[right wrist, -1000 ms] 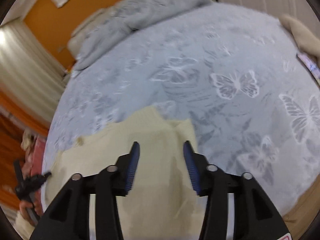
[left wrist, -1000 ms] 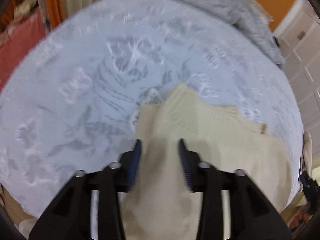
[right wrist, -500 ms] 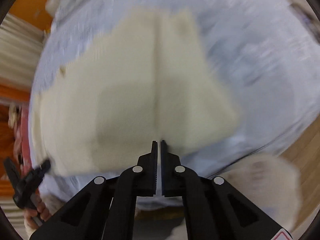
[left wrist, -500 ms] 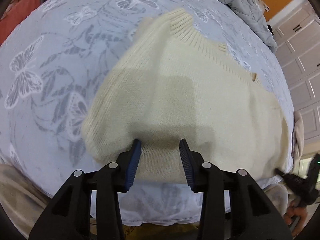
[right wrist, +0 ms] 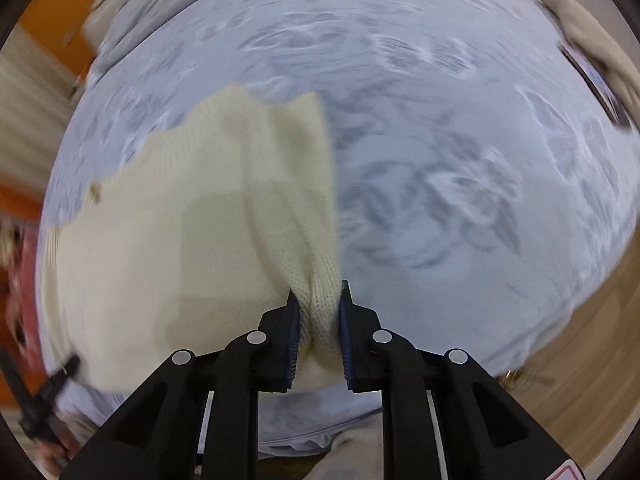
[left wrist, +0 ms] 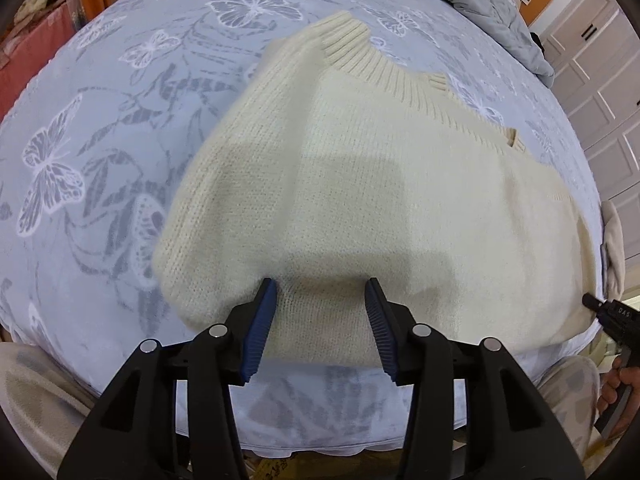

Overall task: Fold small clothes
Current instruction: 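Fold the hem toward the collar with the right tool while the left smooths the body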

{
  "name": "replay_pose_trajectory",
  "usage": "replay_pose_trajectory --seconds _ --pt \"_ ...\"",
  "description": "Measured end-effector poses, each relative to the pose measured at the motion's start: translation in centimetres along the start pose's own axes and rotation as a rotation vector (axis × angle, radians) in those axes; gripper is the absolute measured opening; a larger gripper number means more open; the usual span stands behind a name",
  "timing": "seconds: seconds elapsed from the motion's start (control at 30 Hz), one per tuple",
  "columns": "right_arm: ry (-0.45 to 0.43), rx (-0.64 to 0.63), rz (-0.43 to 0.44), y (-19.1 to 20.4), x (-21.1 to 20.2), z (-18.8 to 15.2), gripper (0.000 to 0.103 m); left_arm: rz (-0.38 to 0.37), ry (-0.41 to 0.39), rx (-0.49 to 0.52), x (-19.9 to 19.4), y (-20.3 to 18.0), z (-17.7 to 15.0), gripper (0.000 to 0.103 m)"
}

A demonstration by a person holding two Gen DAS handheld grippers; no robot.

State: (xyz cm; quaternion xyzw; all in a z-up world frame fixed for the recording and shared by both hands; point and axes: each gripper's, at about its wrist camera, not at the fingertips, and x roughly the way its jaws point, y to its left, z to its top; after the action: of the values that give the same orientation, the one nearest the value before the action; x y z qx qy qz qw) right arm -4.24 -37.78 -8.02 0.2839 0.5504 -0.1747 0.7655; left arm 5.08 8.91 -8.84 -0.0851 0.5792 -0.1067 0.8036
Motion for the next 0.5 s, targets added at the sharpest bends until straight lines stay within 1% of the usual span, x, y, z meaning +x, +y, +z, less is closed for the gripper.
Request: replay_pose_trajectory --seconds 0.03,0.07,0.1,0.13,0.17,0.2,0.23,0.27,0.3,0.33,0.4,0.47,0.5 --pt "0.039 0.026 0.004 -0.6 1.2 -0.2 0.020 -0.005 0.001 -0.004 0.1 0.1 0.0 0.044" --pt "0.051 0.036 0.002 -0.8 1.3 -0.1 0.023 -0.006 0.002 -0.007 0.3 0.2 0.0 0.044" --pt "0.043 0.034 0.004 -0.7 0.4 0.1 0.029 -0.004 0.001 -0.007 0.3 0.2 -0.2 0.044" --pt "0.023 0.037 0.022 -0.6 -0.4 0.3 0.032 0.001 0.003 -0.006 0.2 0.1 -0.1 0.044" --pt "-0.009 0.039 0.039 -0.5 -1.8 -0.2 0.032 0.006 0.007 -0.006 -0.1 0.0 0.0 0.044" --pt "-0.071 0.025 0.042 0.1 -3.6 -0.4 0.032 0.006 0.005 -0.009 -0.5 -0.1 0.0 0.044" --pt "-0.104 0.000 0.045 0.7 -4.6 -0.4 0.035 0.000 -0.004 -0.024 -1.3 -0.1 0.1 0.045" --pt "-0.132 -0.031 0.056 1.4 -5.4 -0.3 0.034 -0.009 -0.018 -0.040 -2.0 0.0 0.1 0.046" --pt "-0.162 -0.084 0.073 2.7 -6.2 -0.1 0.029 -0.028 -0.047 -0.062 -3.0 0.1 0.2 0.047" --pt "-0.179 -0.113 0.073 3.6 -6.5 0.1 0.017 -0.043 -0.074 -0.075 -3.8 0.1 0.5 0.050" --pt "-0.199 -0.176 0.054 5.7 -6.6 0.7 0.015 -0.040 -0.106 -0.070 -4.4 -0.3 1.9 0.052" --pt "-0.175 -0.212 0.039 7.2 -4.7 1.6 0.015 -0.001 -0.105 -0.048 -3.6 -0.8 3.7 0.055" --pt "-0.134 -0.222 0.002 7.1 -2.9 2.2 0.015 0.019 -0.097 -0.041 -2.8 -0.9 4.3 0.056"
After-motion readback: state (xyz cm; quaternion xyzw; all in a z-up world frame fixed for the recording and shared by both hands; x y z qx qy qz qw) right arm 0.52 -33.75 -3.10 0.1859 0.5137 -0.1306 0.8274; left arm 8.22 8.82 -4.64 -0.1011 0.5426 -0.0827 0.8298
